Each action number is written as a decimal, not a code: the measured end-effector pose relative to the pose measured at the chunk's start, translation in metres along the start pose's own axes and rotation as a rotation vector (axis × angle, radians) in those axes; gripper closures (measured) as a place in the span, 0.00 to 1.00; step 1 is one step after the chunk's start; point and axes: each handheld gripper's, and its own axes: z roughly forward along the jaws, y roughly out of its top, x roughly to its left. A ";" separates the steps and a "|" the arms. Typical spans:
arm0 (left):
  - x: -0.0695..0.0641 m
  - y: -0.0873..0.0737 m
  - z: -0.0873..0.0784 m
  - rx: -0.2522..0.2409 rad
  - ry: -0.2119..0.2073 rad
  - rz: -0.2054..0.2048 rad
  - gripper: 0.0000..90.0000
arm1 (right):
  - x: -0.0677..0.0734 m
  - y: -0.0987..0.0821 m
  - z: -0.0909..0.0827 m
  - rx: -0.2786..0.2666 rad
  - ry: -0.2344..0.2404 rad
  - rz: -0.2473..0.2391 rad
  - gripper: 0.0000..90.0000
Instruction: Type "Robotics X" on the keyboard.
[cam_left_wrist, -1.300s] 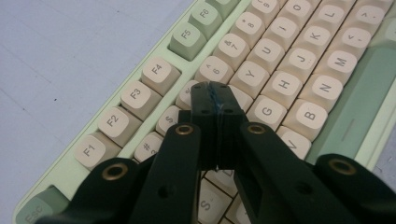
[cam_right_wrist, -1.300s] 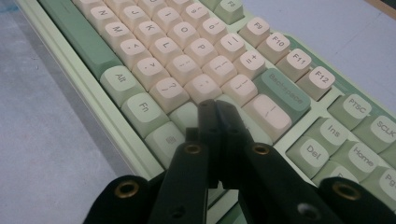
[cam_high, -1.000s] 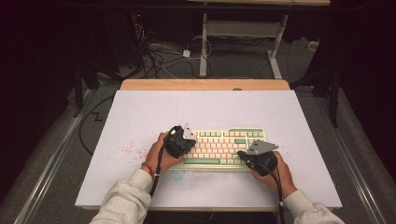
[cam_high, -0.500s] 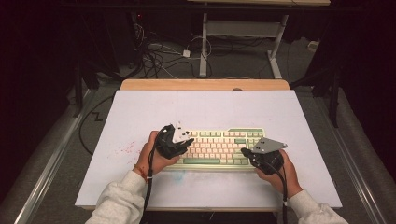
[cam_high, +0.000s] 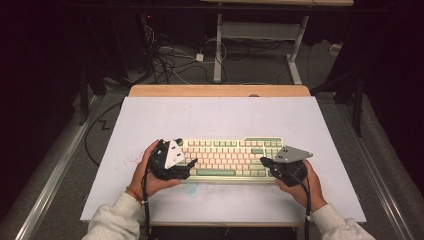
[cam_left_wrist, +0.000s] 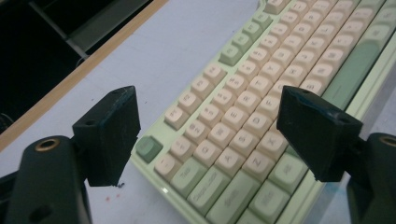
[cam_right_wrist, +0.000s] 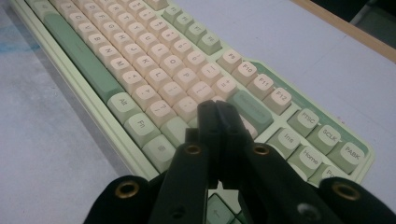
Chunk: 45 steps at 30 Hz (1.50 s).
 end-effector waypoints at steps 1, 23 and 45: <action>0.000 -0.004 -0.003 0.000 0.000 -0.003 0.21 | 0.000 0.001 0.000 0.003 0.000 -0.001 1.00; -0.013 -0.064 -0.035 0.086 0.031 -0.009 0.20 | 0.014 0.032 0.038 0.018 0.053 -0.041 1.00; -0.011 -0.066 -0.035 0.087 0.011 0.004 0.20 | 0.023 0.052 0.083 0.069 0.070 -0.066 1.00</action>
